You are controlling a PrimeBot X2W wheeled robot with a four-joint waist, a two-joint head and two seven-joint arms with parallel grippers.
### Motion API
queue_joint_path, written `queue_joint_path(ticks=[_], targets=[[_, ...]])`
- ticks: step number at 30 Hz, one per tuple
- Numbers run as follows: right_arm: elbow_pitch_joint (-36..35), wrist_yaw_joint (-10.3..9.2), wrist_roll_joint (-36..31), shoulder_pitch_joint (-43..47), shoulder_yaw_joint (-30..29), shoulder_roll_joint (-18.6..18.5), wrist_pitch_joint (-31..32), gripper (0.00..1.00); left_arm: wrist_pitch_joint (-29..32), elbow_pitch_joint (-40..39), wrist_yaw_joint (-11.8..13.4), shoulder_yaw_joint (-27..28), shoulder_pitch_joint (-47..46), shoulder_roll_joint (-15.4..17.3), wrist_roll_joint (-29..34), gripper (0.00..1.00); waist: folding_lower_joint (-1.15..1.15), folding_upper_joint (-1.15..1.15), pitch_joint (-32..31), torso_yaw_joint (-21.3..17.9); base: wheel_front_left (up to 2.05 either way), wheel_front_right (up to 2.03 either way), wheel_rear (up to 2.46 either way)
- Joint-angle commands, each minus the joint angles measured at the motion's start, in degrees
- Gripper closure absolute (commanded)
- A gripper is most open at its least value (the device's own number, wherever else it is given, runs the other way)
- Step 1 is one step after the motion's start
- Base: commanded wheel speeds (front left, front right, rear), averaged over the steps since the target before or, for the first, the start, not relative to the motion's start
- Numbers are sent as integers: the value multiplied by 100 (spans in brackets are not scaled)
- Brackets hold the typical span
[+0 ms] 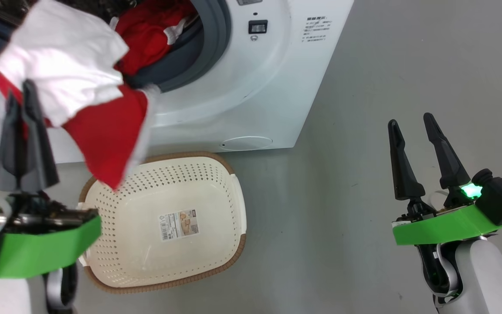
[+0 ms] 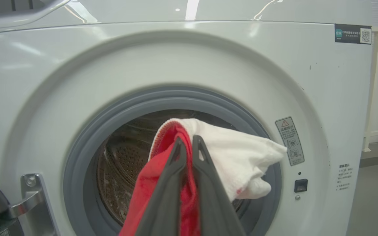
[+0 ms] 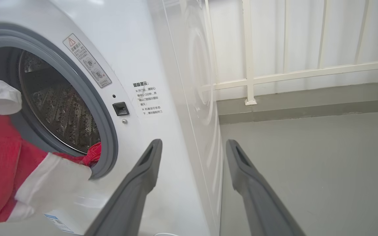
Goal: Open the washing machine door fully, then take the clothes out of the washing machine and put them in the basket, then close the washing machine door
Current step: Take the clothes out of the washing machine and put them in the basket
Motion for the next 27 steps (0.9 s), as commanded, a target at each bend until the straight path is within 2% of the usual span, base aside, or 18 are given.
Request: queue_joint_path(ticks=[1,6,7,8,11,27], targets=[[-137,43,-24,46,122,-14,-36,0,-27,-24,-6,84,165,67,-111,100,0,0,42,30,0,0,0],[-173,43,-32,-9,161,-14,-36,0,-27,468,20,-20,236,11,-302,100,0,0,178,29,0,0,0],[-175,43,-36,-37,166,-14,-36,0,-27,851,19,-70,237,-9,-429,100,0,0,258,18,0,0,0],[-175,43,-36,-37,166,-14,-36,0,-27,851,19,-70,237,-9,-429,100,0,0,258,18,0,0,0],[-163,43,-34,-81,162,-14,-36,0,-27,1539,-7,-200,147,-31,-638,100,0,0,388,1,0,0,0],[-195,43,31,-486,288,-14,-36,0,-27,4611,-212,-407,-1174,-52,-933,100,0,0,1259,-214,0,0,0]])
